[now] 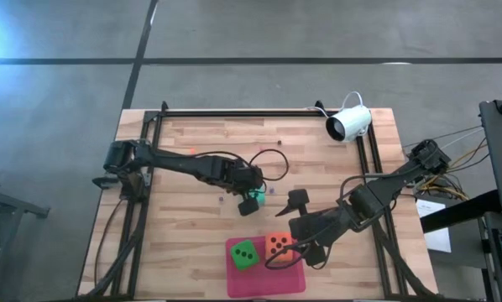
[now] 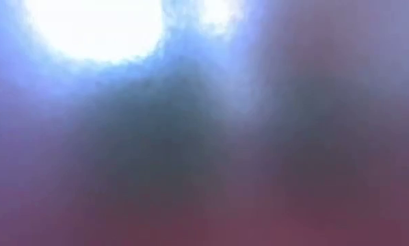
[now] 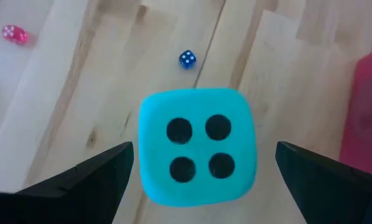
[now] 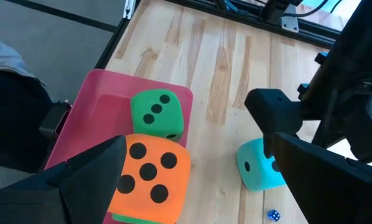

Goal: Pick & Place Dice
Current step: Put the light blue dice into the pink bin

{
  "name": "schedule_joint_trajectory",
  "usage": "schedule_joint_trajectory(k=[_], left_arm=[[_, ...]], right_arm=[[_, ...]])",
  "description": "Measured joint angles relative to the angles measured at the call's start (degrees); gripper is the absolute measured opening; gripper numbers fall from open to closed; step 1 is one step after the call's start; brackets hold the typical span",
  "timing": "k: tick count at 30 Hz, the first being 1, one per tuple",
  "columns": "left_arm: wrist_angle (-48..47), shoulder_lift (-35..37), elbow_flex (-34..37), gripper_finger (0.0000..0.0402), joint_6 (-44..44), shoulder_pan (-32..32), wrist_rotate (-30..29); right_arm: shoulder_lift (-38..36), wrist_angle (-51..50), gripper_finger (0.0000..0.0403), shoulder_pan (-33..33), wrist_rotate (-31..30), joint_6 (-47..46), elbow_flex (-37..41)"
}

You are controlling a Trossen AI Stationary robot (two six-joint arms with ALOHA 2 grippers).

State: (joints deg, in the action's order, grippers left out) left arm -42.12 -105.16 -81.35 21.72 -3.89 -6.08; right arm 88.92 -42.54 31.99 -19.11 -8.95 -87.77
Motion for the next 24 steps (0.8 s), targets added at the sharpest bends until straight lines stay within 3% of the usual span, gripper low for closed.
schedule_joint_trajectory(k=[10, 24], left_arm=[[3.1, -1.0, 1.94, 0.04, -4.78, -0.03, 1.24], [3.05, -1.18, 2.0, 0.04, -3.85, 0.3, -0.38]], right_arm=[[0.0, 0.04, 0.04, 0.0, -0.02, 0.0, 0.0], [0.0, -0.02, 0.04, -0.01, -0.01, 0.0, 0.0]])
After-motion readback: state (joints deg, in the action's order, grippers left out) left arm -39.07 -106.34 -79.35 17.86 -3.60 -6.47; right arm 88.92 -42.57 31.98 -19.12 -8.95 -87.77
